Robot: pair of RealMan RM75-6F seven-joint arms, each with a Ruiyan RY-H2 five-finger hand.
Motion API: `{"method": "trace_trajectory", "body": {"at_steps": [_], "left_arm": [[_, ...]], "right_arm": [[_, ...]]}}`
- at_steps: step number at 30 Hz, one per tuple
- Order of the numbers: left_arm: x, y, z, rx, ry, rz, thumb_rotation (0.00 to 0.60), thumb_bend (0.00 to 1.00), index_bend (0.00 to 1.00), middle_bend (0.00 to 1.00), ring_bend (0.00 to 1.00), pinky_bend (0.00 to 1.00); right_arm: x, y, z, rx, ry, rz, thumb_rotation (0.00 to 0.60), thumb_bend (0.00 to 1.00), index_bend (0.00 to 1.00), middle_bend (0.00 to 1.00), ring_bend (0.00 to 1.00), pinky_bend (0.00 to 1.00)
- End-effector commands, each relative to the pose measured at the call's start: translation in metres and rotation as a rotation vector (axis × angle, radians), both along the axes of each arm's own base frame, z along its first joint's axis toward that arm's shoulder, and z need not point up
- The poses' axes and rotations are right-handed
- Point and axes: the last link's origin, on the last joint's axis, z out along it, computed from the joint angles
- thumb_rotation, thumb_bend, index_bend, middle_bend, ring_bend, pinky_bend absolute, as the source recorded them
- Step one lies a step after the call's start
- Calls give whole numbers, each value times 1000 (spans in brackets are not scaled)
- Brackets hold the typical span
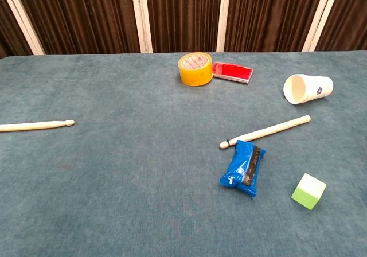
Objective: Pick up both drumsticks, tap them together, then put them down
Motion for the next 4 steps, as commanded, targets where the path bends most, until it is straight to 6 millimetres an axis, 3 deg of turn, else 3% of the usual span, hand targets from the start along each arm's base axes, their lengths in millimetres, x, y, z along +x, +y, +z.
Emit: {"method": "trace_trajectory", "body": {"at_steps": [1,4], "left_arm": [[1,-8,5,6,-2,5,600,271,109,0,0,0],[2,-12,10,25,-14,-5,600,271,109,0,0,0]], "right_arm": [[-2,10,6,-3,35,5,600,293,46,66,64,14],[-3,18,8,-5,46,7,600,293,46,66,64,14]]}}
